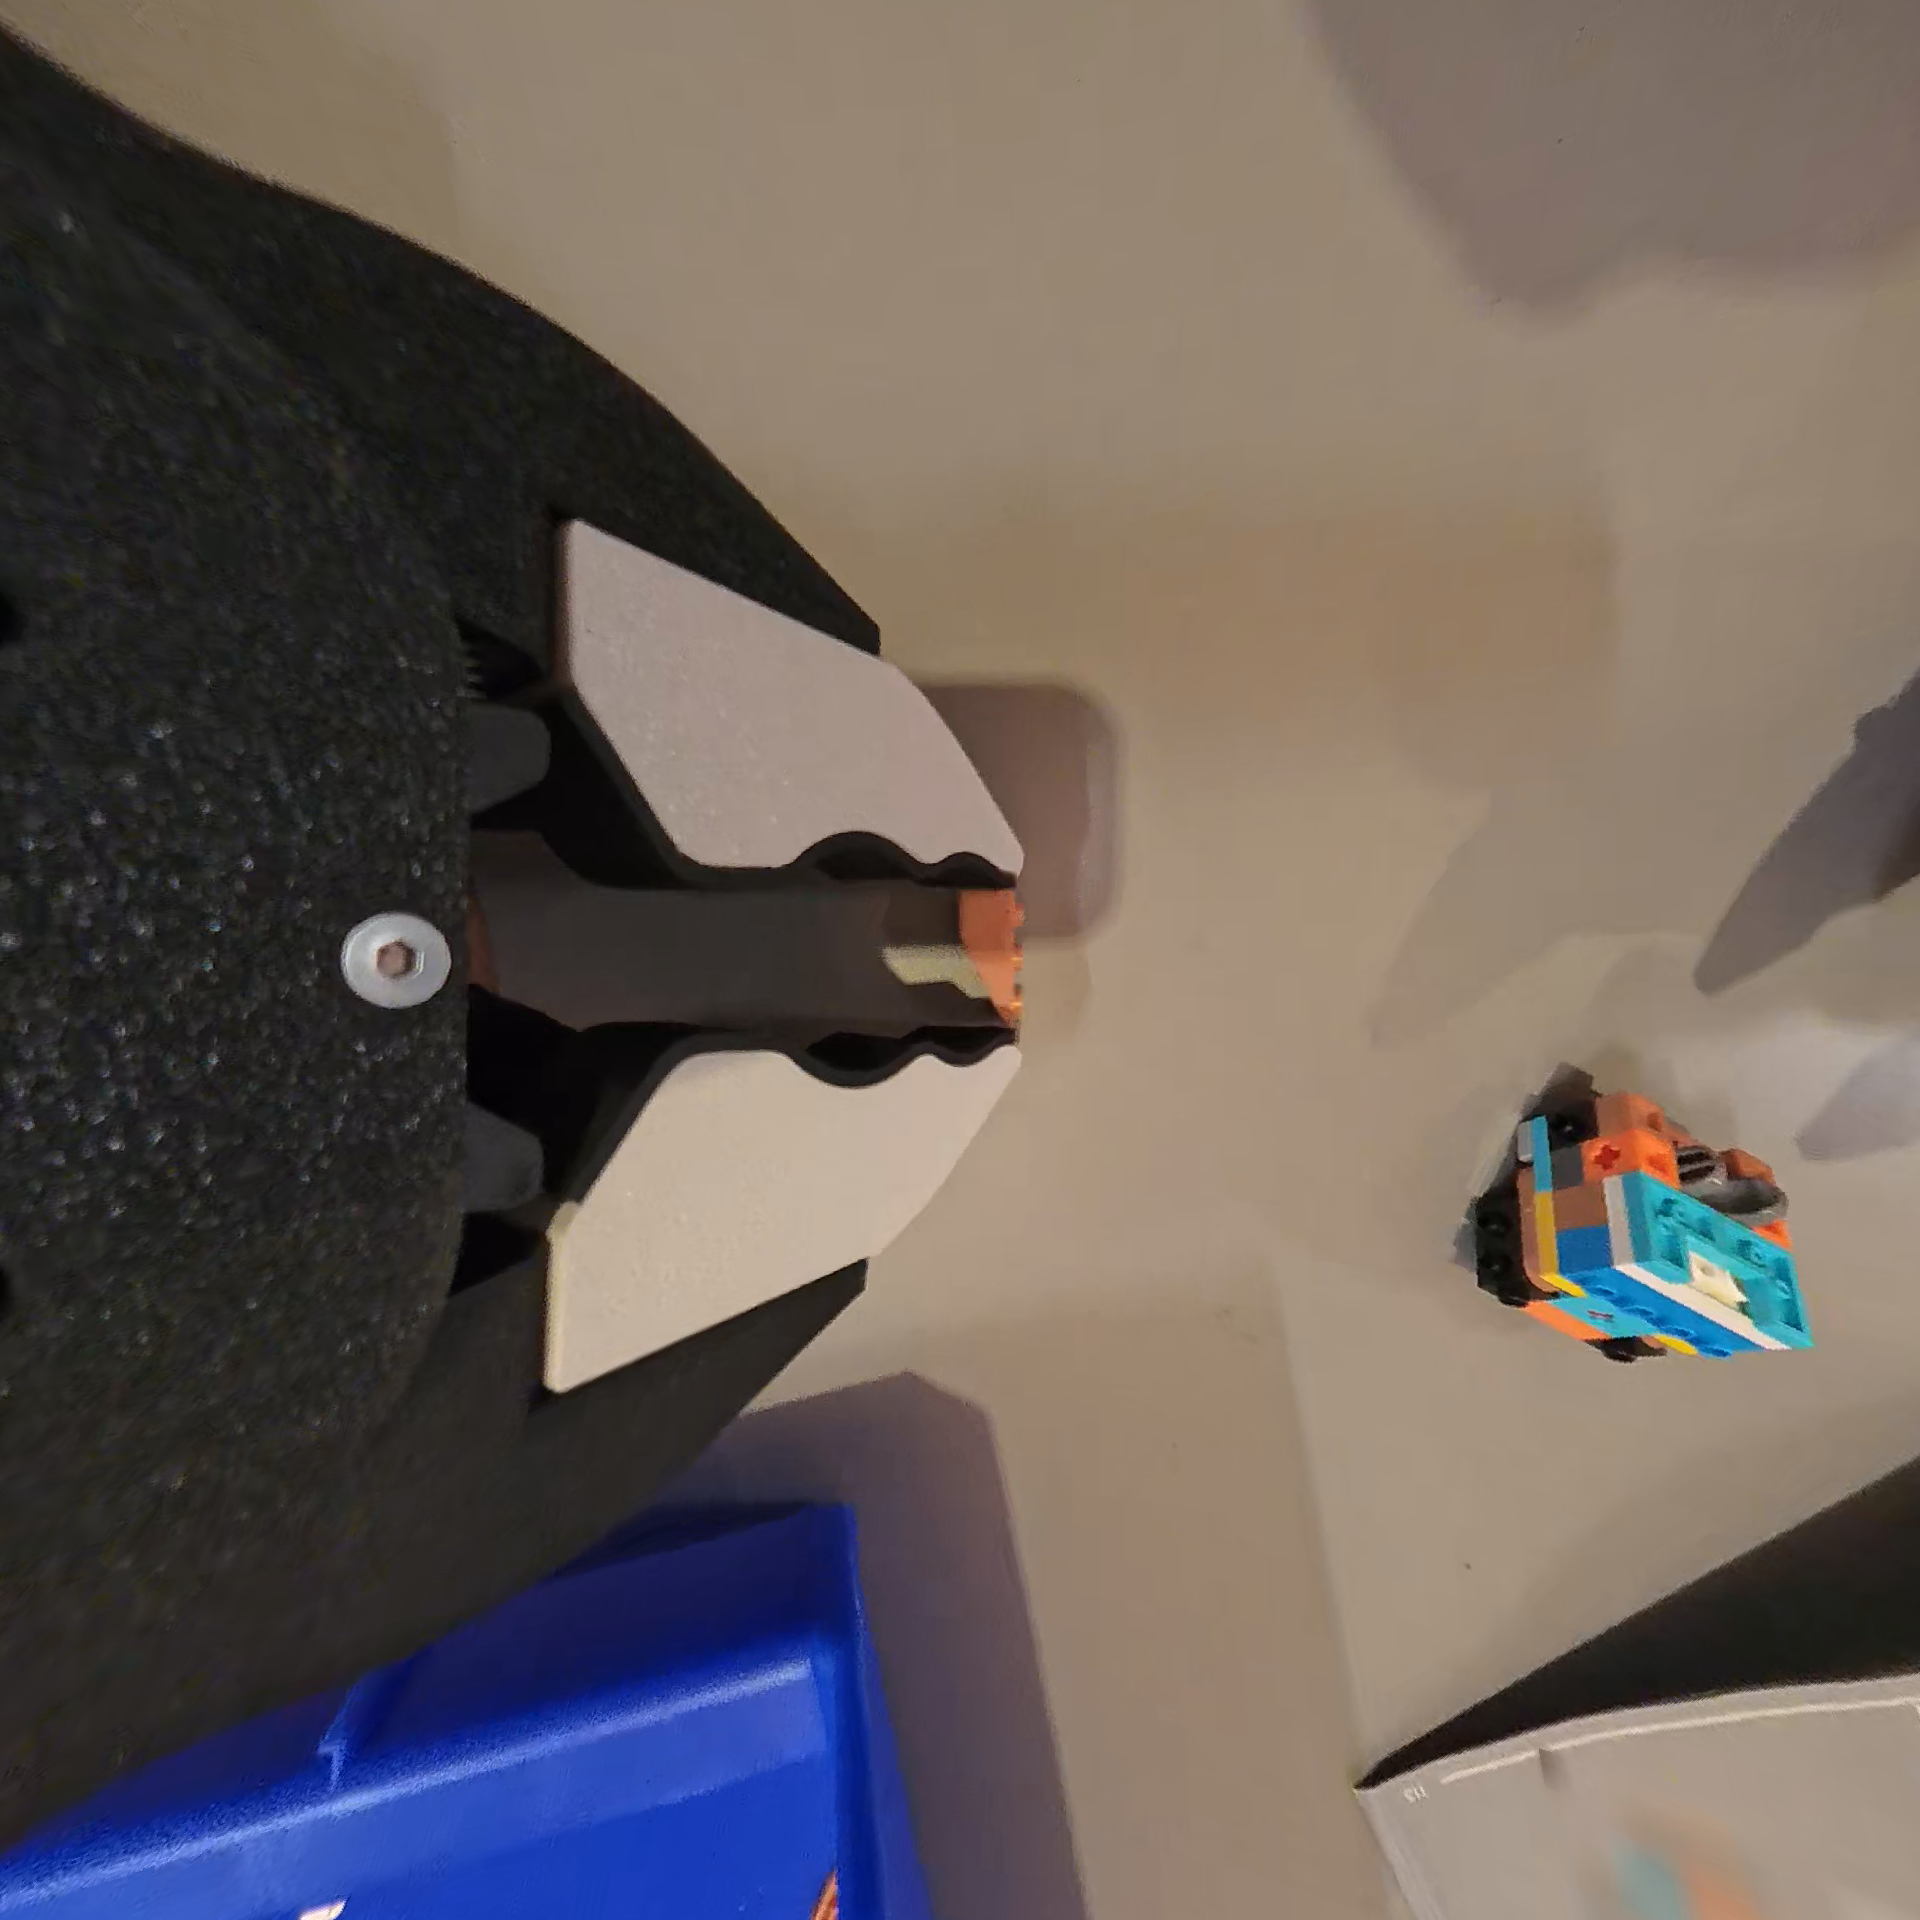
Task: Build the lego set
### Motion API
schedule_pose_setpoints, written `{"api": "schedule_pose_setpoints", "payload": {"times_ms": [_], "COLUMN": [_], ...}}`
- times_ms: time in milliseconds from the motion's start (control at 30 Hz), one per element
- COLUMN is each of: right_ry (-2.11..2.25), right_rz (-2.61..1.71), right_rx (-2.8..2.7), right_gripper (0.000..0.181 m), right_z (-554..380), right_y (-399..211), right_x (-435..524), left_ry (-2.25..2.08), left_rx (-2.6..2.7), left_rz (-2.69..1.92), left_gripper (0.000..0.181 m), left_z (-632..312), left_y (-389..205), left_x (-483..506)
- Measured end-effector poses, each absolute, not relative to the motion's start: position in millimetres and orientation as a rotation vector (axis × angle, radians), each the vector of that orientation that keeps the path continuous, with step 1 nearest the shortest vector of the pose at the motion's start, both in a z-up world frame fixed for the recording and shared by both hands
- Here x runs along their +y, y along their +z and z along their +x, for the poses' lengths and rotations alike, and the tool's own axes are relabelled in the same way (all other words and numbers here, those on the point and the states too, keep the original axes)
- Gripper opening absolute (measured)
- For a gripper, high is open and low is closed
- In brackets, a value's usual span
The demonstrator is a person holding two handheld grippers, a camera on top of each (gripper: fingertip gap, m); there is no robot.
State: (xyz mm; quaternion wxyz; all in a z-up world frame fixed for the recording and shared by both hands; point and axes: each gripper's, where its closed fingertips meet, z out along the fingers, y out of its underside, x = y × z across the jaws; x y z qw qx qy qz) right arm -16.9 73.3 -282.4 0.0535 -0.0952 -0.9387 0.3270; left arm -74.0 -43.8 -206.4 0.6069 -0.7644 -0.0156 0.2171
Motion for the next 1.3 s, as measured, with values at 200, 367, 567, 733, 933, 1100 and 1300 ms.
{"api": "schedule_pose_setpoints", "payload": {"times_ms": [200,367,567,733,933,1100,1300], "right_ry": [1.05,1.087,1.035,0.821,0.626,0.581,0.519], "right_rz": [-0.31,-0.321,-0.359,-0.27,-0.366,-0.877,-1.173], "right_rx": [-2.831,-2.794,-2.686,-2.575,-2.658,-2.782,-2.811], "right_gripper": [0.032,0.032,0.03,0.03,0.027,0.013,0.013], "right_z": [-17,-19,-33,-73,-187,-264,-294], "right_y": [-283,-270,-238,-189,-175,-222,-258], "right_x": [75,82,110,151,181,175,177], "left_ry": [0.508,0.515,0.517,0.518,0.532,0.549,0.532], "left_rx": [-0.051,-0.067,-0.08,-0.092,-0.082,-0.085,-0.091], "left_rz": [-1.77,-1.763,-1.765,-1.765,-1.775,-1.772,-1.762], "left_gripper": [0.037,0.036,0.036,0.036,0.036,0.036,0.035], "left_z": [-77,-81,-83,-84,-84,-85,-85], "left_y": [-207,-206,-206,-206,-208,-207,-206], "left_x": [-44,-45,-45,-45,-44,-47,-50]}}
